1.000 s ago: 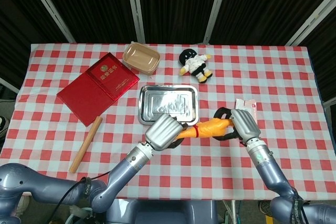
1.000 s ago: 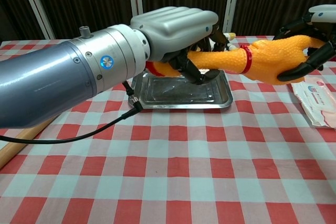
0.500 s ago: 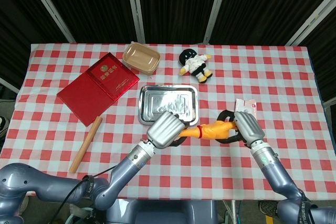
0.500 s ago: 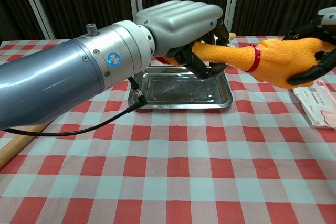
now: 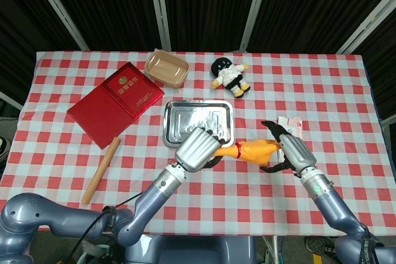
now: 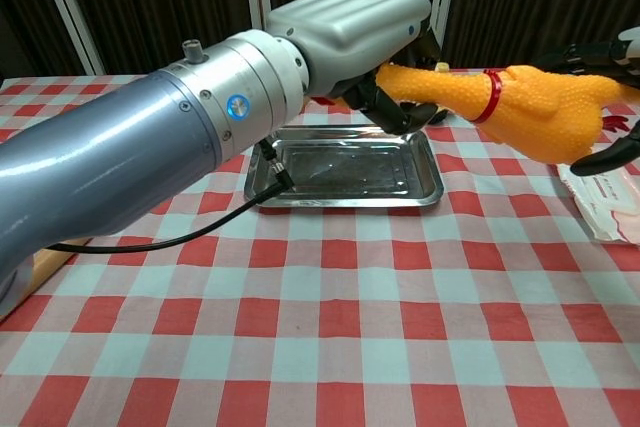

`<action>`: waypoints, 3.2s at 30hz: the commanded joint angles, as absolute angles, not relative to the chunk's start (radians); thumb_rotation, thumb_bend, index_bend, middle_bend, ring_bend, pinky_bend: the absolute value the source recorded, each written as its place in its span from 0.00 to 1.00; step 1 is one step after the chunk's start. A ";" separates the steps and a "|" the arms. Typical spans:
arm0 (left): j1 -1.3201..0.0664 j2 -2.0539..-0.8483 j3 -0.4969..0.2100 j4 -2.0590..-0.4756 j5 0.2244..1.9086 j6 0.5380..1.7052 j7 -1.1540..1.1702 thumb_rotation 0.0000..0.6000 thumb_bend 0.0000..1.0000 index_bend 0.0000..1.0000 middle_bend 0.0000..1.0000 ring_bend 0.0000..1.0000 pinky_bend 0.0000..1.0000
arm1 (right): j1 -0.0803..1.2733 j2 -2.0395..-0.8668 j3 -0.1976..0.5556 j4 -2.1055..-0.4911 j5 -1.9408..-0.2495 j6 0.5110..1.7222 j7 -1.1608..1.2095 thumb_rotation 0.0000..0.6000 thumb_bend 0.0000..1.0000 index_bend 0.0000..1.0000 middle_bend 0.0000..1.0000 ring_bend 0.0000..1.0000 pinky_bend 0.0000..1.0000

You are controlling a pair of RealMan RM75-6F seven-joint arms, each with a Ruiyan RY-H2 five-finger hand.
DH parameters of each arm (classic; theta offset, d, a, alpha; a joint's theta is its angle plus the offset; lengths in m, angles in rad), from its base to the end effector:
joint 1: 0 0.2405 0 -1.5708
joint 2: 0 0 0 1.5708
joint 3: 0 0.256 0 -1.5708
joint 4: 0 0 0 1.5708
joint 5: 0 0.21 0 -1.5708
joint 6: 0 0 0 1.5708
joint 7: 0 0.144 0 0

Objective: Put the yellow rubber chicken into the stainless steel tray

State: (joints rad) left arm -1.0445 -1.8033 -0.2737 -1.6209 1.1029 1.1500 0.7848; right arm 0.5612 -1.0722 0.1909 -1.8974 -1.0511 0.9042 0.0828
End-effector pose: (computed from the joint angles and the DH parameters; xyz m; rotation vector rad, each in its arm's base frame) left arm 0.0402 0.3017 -0.0525 -2.0003 -0.4994 -1.2451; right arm -0.1890 -0.3003 0.0991 1.5850 -1.4741 1.0213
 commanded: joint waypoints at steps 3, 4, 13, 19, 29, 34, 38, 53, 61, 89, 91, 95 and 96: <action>-1.047 -1.821 -0.277 -1.607 1.094 1.159 0.798 1.00 0.63 0.63 0.69 0.61 0.69 | 0.558 -1.071 0.190 -1.892 -1.055 0.906 0.090 1.00 0.17 0.00 0.04 0.03 0.17; -1.047 -1.823 -0.278 -1.605 1.094 1.161 0.800 1.00 0.63 0.63 0.69 0.61 0.69 | 0.557 -1.070 0.190 -1.892 -1.055 0.906 0.092 1.00 0.17 0.00 0.04 0.03 0.17; -1.042 -1.830 -0.277 -1.601 1.088 1.159 0.793 1.00 0.63 0.63 0.69 0.61 0.69 | 0.546 -1.074 0.197 -1.883 -1.059 0.930 0.107 1.00 0.18 0.35 0.26 0.30 0.32; -1.039 -1.827 -0.281 -1.615 1.075 1.149 0.780 1.00 0.63 0.63 0.69 0.61 0.69 | 0.544 -1.102 0.203 -1.872 -1.042 0.963 0.086 1.00 0.42 0.74 0.52 0.58 0.62; -1.038 -1.829 -0.281 -1.612 1.082 1.147 0.768 1.00 0.63 0.63 0.69 0.61 0.69 | 0.549 -1.117 0.211 -1.875 -1.022 0.987 0.048 1.00 0.68 0.99 0.75 0.82 0.83; -1.037 -1.830 -0.280 -1.608 1.085 1.146 0.761 1.00 0.63 0.63 0.68 0.61 0.69 | 0.550 -1.122 0.214 -1.878 -1.014 0.996 0.033 1.00 0.71 1.00 0.82 0.90 0.89; -1.036 -1.831 -0.277 -1.605 1.090 1.144 0.758 1.00 0.63 0.63 0.68 0.61 0.69 | 0.549 -1.127 0.214 -1.878 -1.015 1.003 0.028 1.00 0.72 1.00 0.84 0.91 0.90; -1.035 -1.849 -0.278 -1.547 1.150 1.174 0.748 1.00 0.63 0.63 0.69 0.61 0.69 | 0.557 -1.015 0.184 -1.907 -1.113 0.833 0.149 1.00 0.19 0.00 0.07 0.06 0.20; -1.036 -1.862 -0.278 -1.512 1.176 1.184 0.756 1.00 0.63 0.63 0.69 0.61 0.69 | 0.547 -0.988 0.181 -1.908 -1.179 0.817 0.221 1.00 0.13 0.00 0.02 0.02 0.18; -1.011 -1.890 -0.279 -1.521 1.237 1.181 0.656 1.00 0.63 0.64 0.69 0.61 0.70 | 0.568 -1.069 0.197 -1.872 -1.117 0.872 0.189 1.00 0.23 0.55 0.42 0.44 0.42; -1.007 -1.887 -0.278 -1.525 1.240 1.181 0.649 1.00 0.63 0.64 0.69 0.61 0.70 | 0.565 -1.081 0.201 -1.870 -1.105 0.894 0.175 1.00 0.31 0.67 0.51 0.53 0.49; -1.000 -1.879 -0.276 -1.531 1.251 1.184 0.643 1.00 0.63 0.64 0.69 0.61 0.70 | 0.560 -1.103 0.207 -1.867 -1.082 0.932 0.149 1.00 0.42 0.93 0.69 0.73 0.66; -0.998 -1.876 -0.276 -1.533 1.251 1.184 0.643 1.00 0.63 0.64 0.69 0.61 0.70 | 0.559 -1.108 0.208 -1.865 -1.078 0.943 0.142 1.00 0.43 0.96 0.73 0.76 0.70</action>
State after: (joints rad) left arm -0.9989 -1.8776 -0.2759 -1.5322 1.2507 1.1837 0.6435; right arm 0.5616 -1.1005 0.2054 -1.8678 -1.0852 0.9313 0.1513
